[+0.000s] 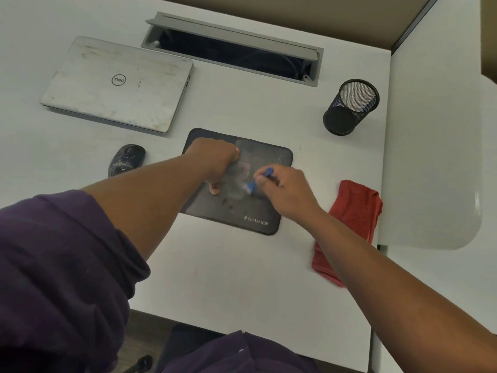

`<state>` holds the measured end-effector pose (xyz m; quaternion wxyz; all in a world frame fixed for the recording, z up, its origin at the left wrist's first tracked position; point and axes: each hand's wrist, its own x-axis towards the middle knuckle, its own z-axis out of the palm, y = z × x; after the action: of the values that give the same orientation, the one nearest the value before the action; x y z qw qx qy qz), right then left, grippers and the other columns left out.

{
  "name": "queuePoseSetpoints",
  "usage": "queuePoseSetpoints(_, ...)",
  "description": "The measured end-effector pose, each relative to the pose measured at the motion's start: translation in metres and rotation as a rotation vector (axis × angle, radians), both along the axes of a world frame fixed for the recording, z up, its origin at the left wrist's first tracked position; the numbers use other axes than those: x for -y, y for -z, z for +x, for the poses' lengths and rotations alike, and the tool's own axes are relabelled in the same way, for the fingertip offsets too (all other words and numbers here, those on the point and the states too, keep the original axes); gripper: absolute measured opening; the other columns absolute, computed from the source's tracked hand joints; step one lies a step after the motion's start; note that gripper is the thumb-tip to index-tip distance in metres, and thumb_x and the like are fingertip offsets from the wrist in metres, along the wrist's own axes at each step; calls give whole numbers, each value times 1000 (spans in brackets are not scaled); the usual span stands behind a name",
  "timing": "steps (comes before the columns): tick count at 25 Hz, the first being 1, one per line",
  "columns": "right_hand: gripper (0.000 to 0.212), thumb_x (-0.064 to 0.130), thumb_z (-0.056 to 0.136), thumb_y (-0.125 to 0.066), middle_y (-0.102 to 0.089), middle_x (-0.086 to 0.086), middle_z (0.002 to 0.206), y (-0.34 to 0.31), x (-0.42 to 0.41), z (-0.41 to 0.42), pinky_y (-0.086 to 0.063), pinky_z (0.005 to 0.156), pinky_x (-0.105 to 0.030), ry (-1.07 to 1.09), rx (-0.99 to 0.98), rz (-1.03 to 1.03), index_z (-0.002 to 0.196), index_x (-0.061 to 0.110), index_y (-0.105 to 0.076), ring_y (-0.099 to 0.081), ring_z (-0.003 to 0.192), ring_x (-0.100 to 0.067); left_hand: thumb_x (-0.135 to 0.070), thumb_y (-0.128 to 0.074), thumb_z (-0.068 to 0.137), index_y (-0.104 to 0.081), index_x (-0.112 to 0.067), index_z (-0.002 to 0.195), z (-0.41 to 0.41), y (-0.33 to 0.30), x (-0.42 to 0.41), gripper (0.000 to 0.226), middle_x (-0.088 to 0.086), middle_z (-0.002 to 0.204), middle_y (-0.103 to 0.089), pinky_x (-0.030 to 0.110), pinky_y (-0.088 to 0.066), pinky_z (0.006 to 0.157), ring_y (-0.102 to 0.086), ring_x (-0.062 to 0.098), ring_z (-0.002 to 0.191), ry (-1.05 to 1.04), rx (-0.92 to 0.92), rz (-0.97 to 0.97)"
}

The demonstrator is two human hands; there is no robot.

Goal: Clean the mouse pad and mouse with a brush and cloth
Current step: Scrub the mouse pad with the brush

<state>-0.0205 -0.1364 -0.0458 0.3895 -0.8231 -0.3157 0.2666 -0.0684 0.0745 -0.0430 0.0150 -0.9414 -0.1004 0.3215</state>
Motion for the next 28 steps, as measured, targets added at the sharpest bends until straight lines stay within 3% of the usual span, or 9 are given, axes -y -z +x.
queuePoseSetpoints(5, 12, 26, 91, -60, -65, 10, 69, -7, 11, 2, -45, 62, -27, -312, 28, -204, 84, 23, -69, -56, 62, -7, -40, -99, 44, -59, -26, 100, -1, 0, 0, 70, -7, 73, -56, 26, -31, 50, -54, 17, 64, 3, 7, -3)
queuePoseSetpoints(8, 11, 21, 92, -62, -64, 20, 68, -11, 17, 6, -39, 58, -14, -104, 37, 18, 84, 22, -70, -55, 60, 1, -38, -100, 45, -59, -25, 101, 0, 0, 0, 71, -7, 75, -58, 28, -34, 51, -59, 20, 70, -2, 1, -14)
queuePoseSetpoints(11, 16, 23, 95, -60, -58, 11, 65, -9, 20, 16, -37, 61, -26, -51, 240, -146, 80, 22, -64, -51, 60, -8, -37, -99, 45, -59, -25, 101, 1, -1, 0, 70, -7, 75, -59, 28, -34, 51, -60, 20, 71, 6, -2, -15)
queuePoseSetpoints(15, 10, 25, 90, -63, -68, 9, 71, -10, 30, 8, -45, 60, -22, -243, -46, -155, 84, 24, -70, -58, 64, -3, -30, -97, 51, -60, -25, 100, 0, 0, 0, 61, -6, 75, -60, 29, -42, 55, -60, 20, 70, 25, 16, 0)
queuePoseSetpoints(17, 12, 25, 93, -63, -61, 9, 64, -11, 29, 18, -40, 58, -21, -46, 111, -25, 82, 23, -69, -51, 57, -2, -29, -97, 49, -60, -25, 100, 0, 0, 0, 63, -6, 75, -61, 29, -42, 55, -61, 20, 71, 18, 8, -4)
queuePoseSetpoints(19, 17, 26, 96, -61, -55, 11, 62, -11, 24, 22, -37, 61, -28, -12, 284, -113, 80, 24, -66, -47, 57, -6, -30, -98, 45, -59, -26, 98, 0, 0, -1, 65, -6, 74, -60, 28, -39, 54, -60, 19, 69, 11, 4, -13)
queuePoseSetpoints(22, 12, 26, 91, -61, -68, 6, 73, -6, 24, 4, -45, 63, -30, -278, 43, -202, 85, 22, -70, -59, 68, -16, -34, -99, 45, -58, -25, 96, 0, 0, 0, 66, -6, 73, -56, 28, -35, 52, -58, 20, 68, 10, 12, -12)
queuePoseSetpoints(24, 11, 27, 90, -62, -71, 5, 78, -10, 27, -6, -47, 65, -26, -255, -130, -86, 87, 24, -71, -62, 70, -14, -36, -99, 46, -57, -26, 98, -1, 1, -1, 67, -6, 74, -55, 28, -35, 52, -58, 21, 69, 12, 18, -12)
queuePoseSetpoints(28, 15, 25, 96, -60, -74, 2, 87, -6, 20, -1, -49, 73, -30, -96, 243, -98, 97, 20, -75, -65, 81, -17, -38, -99, 43, -59, -26, 103, 0, 1, -1, 73, -7, 76, -57, 28, -35, 52, -60, 21, 72, 21, 21, -17)
